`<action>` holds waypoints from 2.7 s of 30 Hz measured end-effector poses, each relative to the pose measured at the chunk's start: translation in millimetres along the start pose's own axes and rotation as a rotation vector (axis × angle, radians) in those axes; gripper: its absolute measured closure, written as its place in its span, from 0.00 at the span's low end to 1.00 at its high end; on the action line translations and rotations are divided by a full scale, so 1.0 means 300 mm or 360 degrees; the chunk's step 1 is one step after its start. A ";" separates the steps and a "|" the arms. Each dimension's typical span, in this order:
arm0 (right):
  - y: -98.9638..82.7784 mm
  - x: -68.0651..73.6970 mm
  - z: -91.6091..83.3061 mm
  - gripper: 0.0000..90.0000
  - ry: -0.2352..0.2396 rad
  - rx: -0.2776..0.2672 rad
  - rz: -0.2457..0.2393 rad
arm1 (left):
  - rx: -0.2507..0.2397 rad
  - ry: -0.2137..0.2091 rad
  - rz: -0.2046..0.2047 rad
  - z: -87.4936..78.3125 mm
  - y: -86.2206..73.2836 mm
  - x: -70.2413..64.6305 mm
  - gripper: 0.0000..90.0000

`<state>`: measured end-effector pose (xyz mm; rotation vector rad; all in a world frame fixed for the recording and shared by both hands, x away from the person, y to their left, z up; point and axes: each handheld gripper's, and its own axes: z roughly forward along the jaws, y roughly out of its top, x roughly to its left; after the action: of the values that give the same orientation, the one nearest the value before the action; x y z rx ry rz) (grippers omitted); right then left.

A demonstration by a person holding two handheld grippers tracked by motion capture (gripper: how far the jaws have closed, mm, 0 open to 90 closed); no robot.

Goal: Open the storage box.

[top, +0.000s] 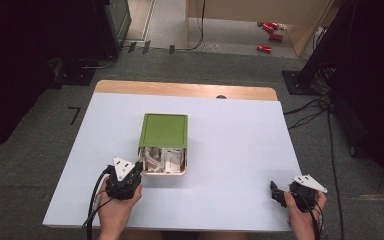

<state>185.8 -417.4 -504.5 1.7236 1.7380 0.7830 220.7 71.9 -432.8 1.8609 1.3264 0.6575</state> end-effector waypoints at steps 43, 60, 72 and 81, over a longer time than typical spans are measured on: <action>0.000 0.002 -0.001 0.14 -0.0001 0.0002 0.0004 | 0.0004 -0.0155 0.0019 -0.085 -0.050 0.004 1.00; 0.000 0.002 0.000 0.14 -0.0005 0.0000 -0.0001 | 0.0015 -0.0210 -0.0005 -0.167 -0.122 -0.008 1.00; 0.000 0.002 0.000 0.14 -0.0007 0.0001 0.0003 | 0.0021 -0.0211 0.0045 -0.190 -0.144 -0.014 1.00; -0.001 0.002 0.000 0.13 -0.0008 -0.0002 0.0002 | -0.0037 -0.0153 0.0005 -0.184 -0.126 0.007 0.72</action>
<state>185.6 -416.7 -504.6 1.7244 1.7333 0.7795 158.3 96.0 -430.7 1.8532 1.2492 0.5751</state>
